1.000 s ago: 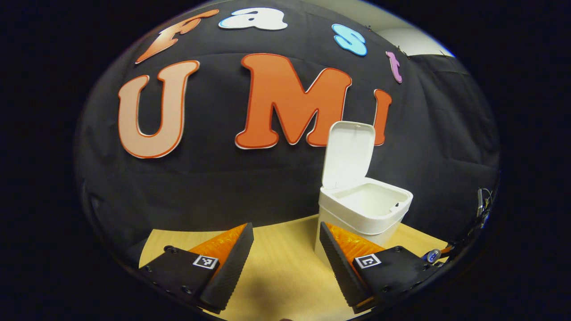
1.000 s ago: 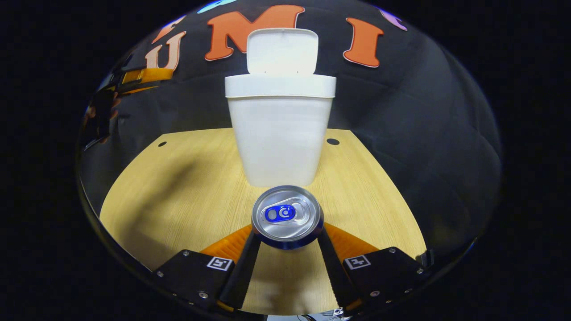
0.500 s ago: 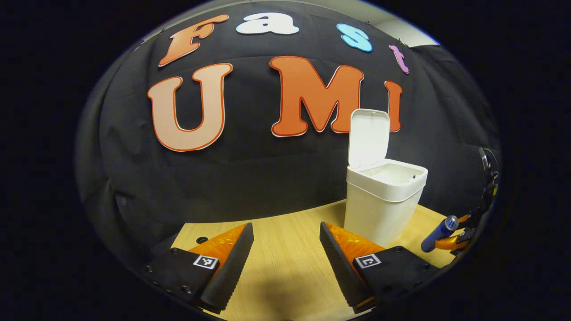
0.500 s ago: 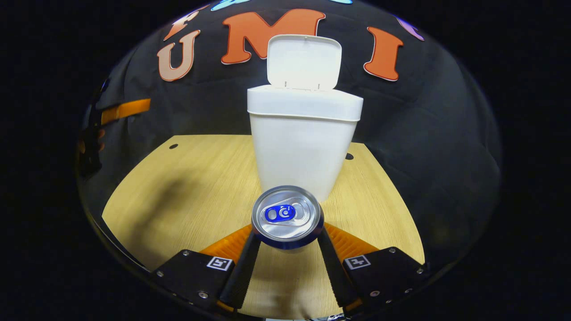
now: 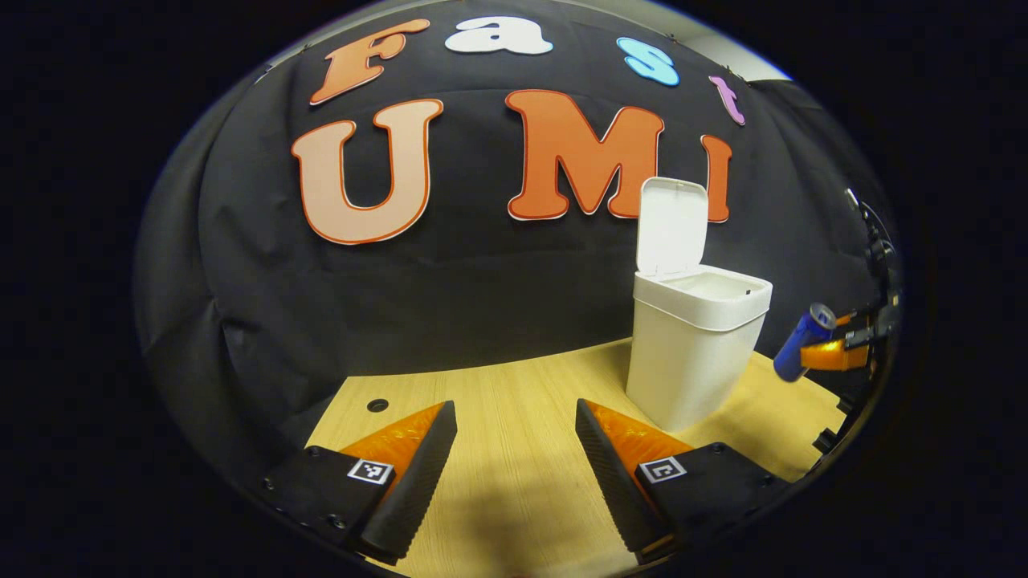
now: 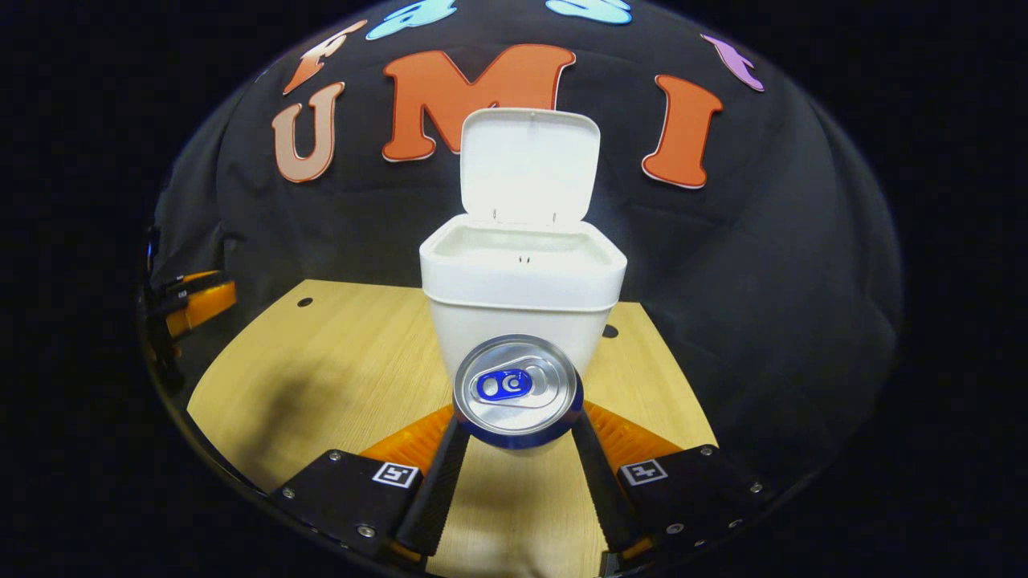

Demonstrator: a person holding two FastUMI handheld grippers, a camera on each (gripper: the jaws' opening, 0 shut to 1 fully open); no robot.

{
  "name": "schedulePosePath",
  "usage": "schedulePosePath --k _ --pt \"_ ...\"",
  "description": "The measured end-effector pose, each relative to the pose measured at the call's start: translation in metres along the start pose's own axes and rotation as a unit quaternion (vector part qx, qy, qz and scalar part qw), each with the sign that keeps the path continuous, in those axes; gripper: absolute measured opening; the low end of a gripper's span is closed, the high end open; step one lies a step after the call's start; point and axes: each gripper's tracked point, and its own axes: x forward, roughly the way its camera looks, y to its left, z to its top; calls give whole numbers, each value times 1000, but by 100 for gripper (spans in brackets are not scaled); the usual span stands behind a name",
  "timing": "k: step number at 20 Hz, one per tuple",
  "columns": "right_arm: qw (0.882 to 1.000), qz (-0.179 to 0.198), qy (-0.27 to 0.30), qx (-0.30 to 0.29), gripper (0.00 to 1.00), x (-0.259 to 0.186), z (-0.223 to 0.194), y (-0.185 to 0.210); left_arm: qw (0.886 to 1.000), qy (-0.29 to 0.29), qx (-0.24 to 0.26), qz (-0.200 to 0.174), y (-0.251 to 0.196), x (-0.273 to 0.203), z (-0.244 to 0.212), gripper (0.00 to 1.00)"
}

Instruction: Press the lid of the desktop garbage bin to open it, pick up the crumpled paper on the desktop and throw it into the bin, then pick up the pop can on the desktop and drop it into the bin, and finally close the garbage bin lid.

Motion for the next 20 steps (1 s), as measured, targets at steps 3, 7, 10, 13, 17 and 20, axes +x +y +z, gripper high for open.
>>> schedulePosePath --k 3,7,10,13,17,20 --pt "1000 4 -29 -2 76 -4 36 -4 1000 8 -4 11 3 1 -5 94" --pt "998 12 -67 -3 76 -5 84 -8 999 15 -8 29 10 -1 -13 95" --pt "996 19 -92 -2 76 3 114 -8 999 17 -17 48 17 -5 -16 95" --pt "995 25 -101 -3 76 17 131 -10 997 20 -26 72 33 -21 -25 95" --pt "993 48 -109 5 76 34 147 3 993 22 -29 112 52 -35 -29 95" --pt "992 51 -113 -4 76 50 155 6 990 29 -30 136 59 -46 -38 95"
